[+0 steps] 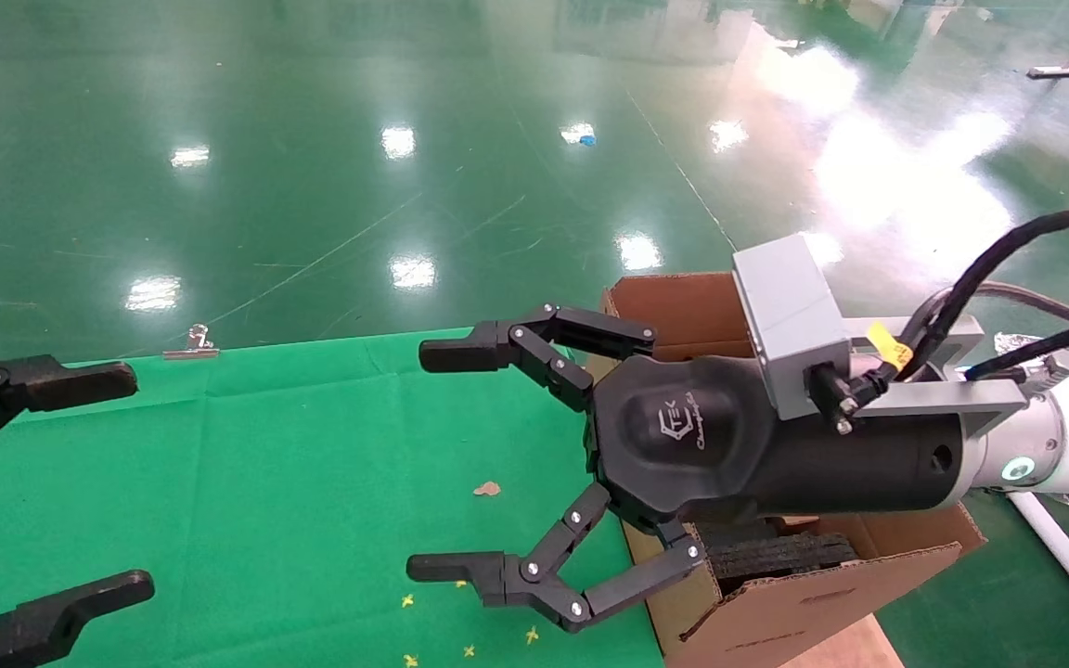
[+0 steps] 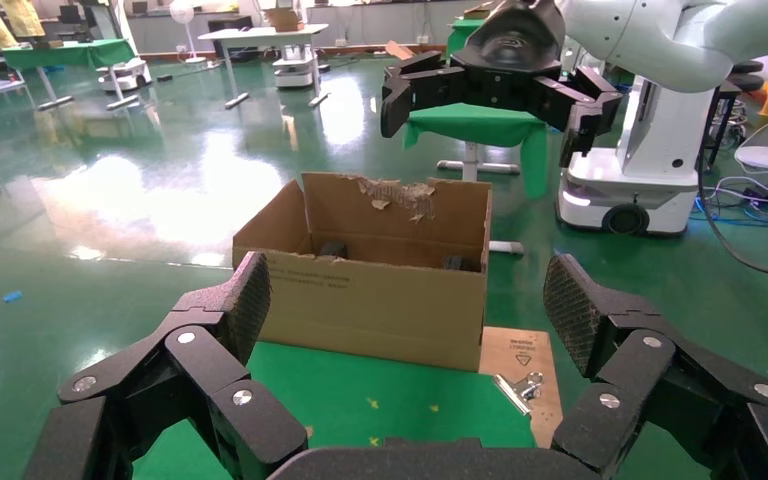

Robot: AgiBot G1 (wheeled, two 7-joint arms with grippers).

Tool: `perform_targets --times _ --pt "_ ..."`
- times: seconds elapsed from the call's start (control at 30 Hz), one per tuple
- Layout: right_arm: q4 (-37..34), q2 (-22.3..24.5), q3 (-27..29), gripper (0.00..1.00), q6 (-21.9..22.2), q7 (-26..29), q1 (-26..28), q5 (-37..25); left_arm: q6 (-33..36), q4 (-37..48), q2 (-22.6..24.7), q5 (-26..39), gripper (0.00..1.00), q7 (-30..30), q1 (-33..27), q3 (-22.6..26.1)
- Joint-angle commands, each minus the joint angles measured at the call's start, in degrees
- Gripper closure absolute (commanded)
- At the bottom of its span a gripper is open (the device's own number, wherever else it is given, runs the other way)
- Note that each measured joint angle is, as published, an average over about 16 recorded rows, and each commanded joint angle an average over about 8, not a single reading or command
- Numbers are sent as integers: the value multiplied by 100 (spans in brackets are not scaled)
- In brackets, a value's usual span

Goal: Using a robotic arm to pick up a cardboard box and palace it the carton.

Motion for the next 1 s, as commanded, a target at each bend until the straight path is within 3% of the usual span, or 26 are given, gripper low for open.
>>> perform_targets --times 0.03,1.0 --pt "99 3 157 0 -48 -63 -135 61 -1 1 0 -1 0 0 0 0" --pt "-45 0 -74 0 24 15 61 -32 0 1 -1 -1 0 0 0 0"
